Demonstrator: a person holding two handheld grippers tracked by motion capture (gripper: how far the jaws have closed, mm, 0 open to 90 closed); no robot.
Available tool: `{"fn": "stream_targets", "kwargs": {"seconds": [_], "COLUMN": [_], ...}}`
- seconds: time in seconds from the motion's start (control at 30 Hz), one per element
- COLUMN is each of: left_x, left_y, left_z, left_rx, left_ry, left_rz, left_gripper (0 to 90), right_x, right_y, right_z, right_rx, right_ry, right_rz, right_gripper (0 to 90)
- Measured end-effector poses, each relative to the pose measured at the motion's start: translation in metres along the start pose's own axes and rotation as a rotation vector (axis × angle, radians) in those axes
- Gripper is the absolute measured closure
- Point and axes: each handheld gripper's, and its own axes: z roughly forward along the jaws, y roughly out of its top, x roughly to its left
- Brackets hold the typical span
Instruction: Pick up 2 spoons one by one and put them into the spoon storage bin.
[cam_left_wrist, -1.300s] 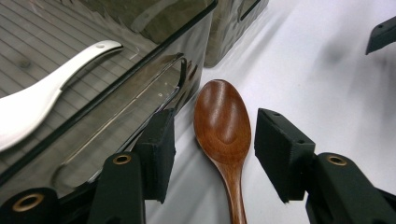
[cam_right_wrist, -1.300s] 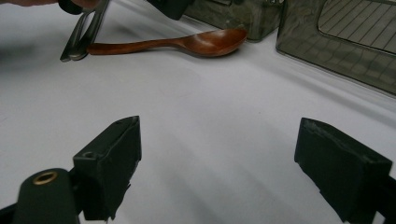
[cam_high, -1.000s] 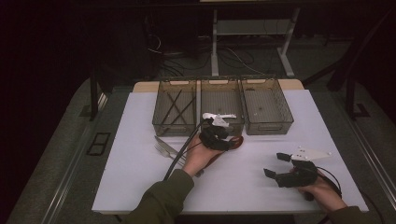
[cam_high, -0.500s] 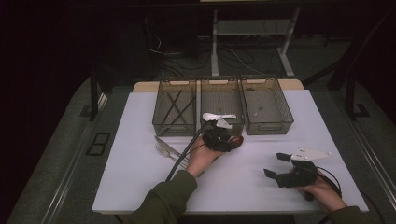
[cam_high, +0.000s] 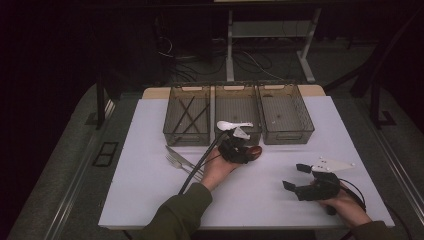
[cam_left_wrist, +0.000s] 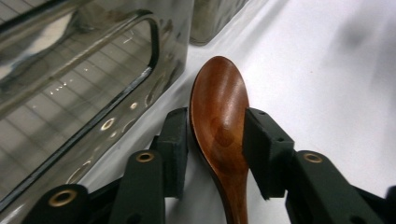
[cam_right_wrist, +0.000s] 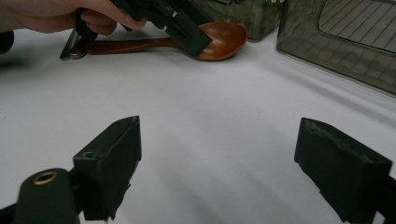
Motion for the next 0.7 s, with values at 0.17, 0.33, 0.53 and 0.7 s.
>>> {"fn": "stream_targets", "kwargs": {"seconds": [0.17,0.33,0.53,0.7], "left_x": [-0.002,-0.005,-0.008,-0.011], "left_y": [0.001,0.002,0.003,0.004], "left_z": [0.001,0.002,0.003,0.004], "left_rx": [0.012,0.030,0.036,0.029], "left_ry": [-0.021,-0.030,-0.027,-0.024], "left_rz": [0.019,0.055,0.057,0.051], "left_gripper": [66.8,71.1,74.6,75.6], "right_x": [0.000,0.000,0.000,0.000], "right_y": [0.000,0.000,0.000,0.000], "right_z": [0.000,0.000,0.000,0.000], "right_rx": [0.000,0.000,-0.001,0.000], "right_ry": [0.000,0.001,0.000,0.000], "right_rz": [0.000,-0.001,-0.001,-0.001], "right_gripper": [14.1,14.1,14.1,14.1]}}
